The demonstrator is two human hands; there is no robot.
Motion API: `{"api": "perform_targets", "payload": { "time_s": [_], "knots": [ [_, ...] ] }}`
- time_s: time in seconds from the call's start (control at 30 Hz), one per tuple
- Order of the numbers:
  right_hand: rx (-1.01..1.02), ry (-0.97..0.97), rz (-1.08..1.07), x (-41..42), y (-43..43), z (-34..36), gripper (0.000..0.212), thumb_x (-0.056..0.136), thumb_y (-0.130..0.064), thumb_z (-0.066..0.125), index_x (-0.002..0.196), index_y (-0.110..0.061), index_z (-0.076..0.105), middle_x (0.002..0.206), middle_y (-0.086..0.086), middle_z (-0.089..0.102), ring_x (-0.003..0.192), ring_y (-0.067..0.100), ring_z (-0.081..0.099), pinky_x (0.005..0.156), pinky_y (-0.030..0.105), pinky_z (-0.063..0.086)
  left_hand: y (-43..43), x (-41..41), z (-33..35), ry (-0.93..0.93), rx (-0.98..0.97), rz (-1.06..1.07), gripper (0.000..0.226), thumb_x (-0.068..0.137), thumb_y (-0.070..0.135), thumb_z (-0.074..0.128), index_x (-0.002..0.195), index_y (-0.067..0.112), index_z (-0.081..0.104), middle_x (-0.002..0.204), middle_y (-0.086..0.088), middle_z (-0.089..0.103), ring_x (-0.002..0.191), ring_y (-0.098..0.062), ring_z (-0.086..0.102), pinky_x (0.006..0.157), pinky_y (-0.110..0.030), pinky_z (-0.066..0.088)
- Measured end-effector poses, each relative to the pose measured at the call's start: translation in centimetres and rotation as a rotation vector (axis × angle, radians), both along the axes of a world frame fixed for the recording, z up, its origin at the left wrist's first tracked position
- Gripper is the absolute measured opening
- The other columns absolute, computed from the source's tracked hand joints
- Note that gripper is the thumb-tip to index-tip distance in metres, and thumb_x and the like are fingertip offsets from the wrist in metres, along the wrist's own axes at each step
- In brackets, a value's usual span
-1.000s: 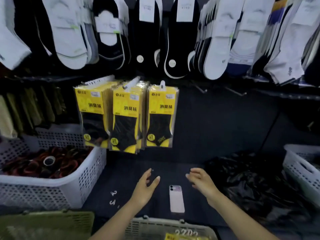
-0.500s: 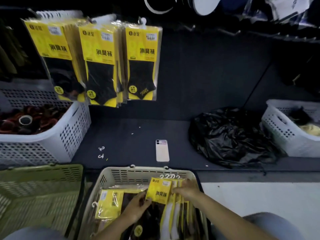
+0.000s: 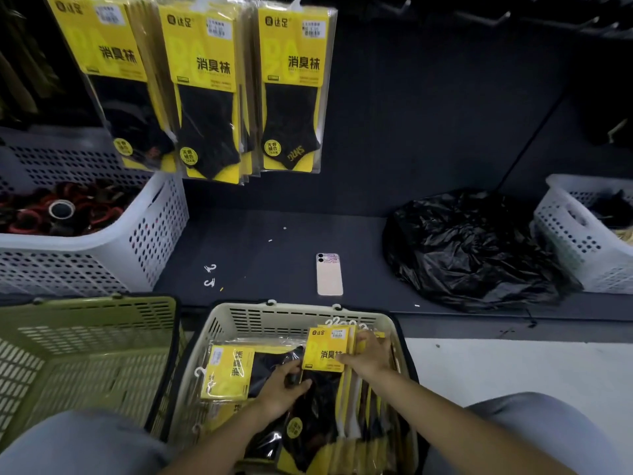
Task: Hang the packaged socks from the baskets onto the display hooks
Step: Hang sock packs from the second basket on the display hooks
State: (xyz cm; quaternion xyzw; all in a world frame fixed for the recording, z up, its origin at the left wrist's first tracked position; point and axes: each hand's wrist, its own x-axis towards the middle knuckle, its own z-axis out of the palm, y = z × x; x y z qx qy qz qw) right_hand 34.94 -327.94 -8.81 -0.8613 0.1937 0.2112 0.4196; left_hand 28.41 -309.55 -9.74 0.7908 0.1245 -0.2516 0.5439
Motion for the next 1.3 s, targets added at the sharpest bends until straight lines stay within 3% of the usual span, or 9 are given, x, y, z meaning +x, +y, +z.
{"api": "perform_targets", "payload": {
  "time_s": [0.1, 0.23, 0.33, 0.43, 0.63, 0.77, 0.97, 1.2, 1.3],
  "knots": [
    [-0.066, 0.005, -0.023, -0.2, 0.0, -0.1, 0.05, 0.07, -0.032, 0.083, 0.104, -0.029, 0.047, 0.132, 0.007, 0.032, 0.126, 0.026, 0.036, 0.101, 0.03, 0.035, -0.2, -0.1, 0.2, 0.014, -0.049, 0.014, 0.057, 0.092, 0.02, 0.059, 0.143, 0.014, 0.034, 0.139, -0.008, 0.044, 0.127, -0.019, 0.044, 0.099, -0.024, 0.038],
    [0.226, 0.038, -0.038, -0.4, 0.5, 0.3, 0.039, 0.081, -0.017, 0.075, 0.109, -0.017, 0.049, 0.12, 0.005, 0.058, 0.099, 0.018, 0.057, 0.072, 0.024, 0.047, 0.1, -0.2, 0.1, 0.042, -0.098, 0.07, 0.057, 0.092, 0.022, 0.06, 0.142, 0.015, 0.036, 0.133, -0.007, 0.047, 0.121, -0.02, 0.048, 0.101, -0.032, 0.042],
    [0.345, -0.044, 0.035, -0.2, 1.1, 1.9, 0.033, 0.084, -0.017, 0.073, 0.111, -0.016, 0.054, 0.119, 0.005, 0.061, 0.109, 0.021, 0.058, 0.088, 0.029, 0.048, 0.1, 0.3, 0.4, 0.048, -0.126, 0.133, 0.043, 0.093, 0.033, 0.057, 0.133, 0.021, 0.045, 0.128, -0.002, 0.053, 0.111, -0.015, 0.051, 0.098, -0.033, 0.045],
    [0.42, -0.215, 0.166, 0.6, 1.9, 5.4, 0.038, 0.088, -0.017, 0.068, 0.122, -0.012, 0.052, 0.123, 0.005, 0.061, 0.114, 0.016, 0.058, 0.101, 0.037, 0.047, 0.2, 2.0, 2.5, -0.037, -0.181, 0.191, 0.021, 0.092, 0.044, 0.054, 0.108, 0.032, 0.053, 0.116, 0.011, 0.061, 0.104, -0.01, 0.057, 0.078, -0.017, 0.047],
    [0.656, -0.579, 0.286, 2.3, 1.7, 10.9, 0.084, 0.09, -0.012, 0.063, 0.15, -0.028, 0.006, 0.119, 0.003, 0.067, 0.113, 0.015, 0.063, 0.096, 0.025, 0.05, 1.2, 5.3, 7.5, -0.494, -0.302, 0.153, 0.038, 0.089, 0.04, 0.057, 0.126, 0.031, 0.05, 0.12, 0.016, 0.063, 0.113, 0.001, 0.057, 0.093, -0.018, 0.046],
    [0.599, -0.481, 0.302, 2.1, 1.4, 10.0, 0.048, 0.088, -0.008, 0.066, 0.125, -0.029, 0.044, 0.119, -0.004, 0.063, 0.118, 0.015, 0.059, 0.093, 0.021, 0.05, 1.3, 4.6, 6.3, -0.484, -0.184, 0.013, 0.045, 0.093, 0.044, 0.044, 0.134, 0.03, 0.034, 0.128, 0.015, 0.052, 0.12, 0.004, 0.049, 0.098, -0.017, 0.043],
    [0.507, -0.45, 0.358, 1.4, 1.3, 9.0, 0.041, 0.088, -0.011, 0.066, 0.118, -0.032, 0.049, 0.117, -0.013, 0.062, 0.106, -0.008, 0.059, 0.09, 0.013, 0.048, 1.9, 4.1, 5.7, -0.442, -0.22, 0.011, 0.043, 0.093, 0.029, 0.052, 0.134, 0.021, 0.042, 0.131, 0.008, 0.057, 0.123, -0.004, 0.051, 0.102, -0.022, 0.042],
    [0.6, -0.523, 0.304, 3.6, 1.5, 13.3, 0.039, 0.082, -0.029, 0.071, 0.118, -0.028, 0.057, 0.112, -0.013, 0.069, 0.107, 0.002, 0.063, 0.084, 0.012, 0.049, 2.8, 6.2, 12.5, -0.406, -0.335, 0.074, 0.04, 0.078, 0.044, 0.064, 0.113, 0.025, 0.064, 0.11, 0.005, 0.071, 0.104, -0.012, 0.066, 0.085, -0.022, 0.053],
    [0.557, -0.615, 0.176, 4.9, 2.7, 15.4, 0.039, 0.076, -0.027, 0.078, 0.109, -0.026, 0.058, 0.101, -0.005, 0.07, 0.096, 0.012, 0.066, 0.079, 0.02, 0.053, 3.3, 7.2, 15.5, -0.37, -0.437, 0.14, 0.042, 0.082, 0.043, 0.062, 0.114, 0.016, 0.065, 0.11, -0.007, 0.071, 0.101, -0.024, 0.068, 0.089, -0.036, 0.052]
  ]
}}
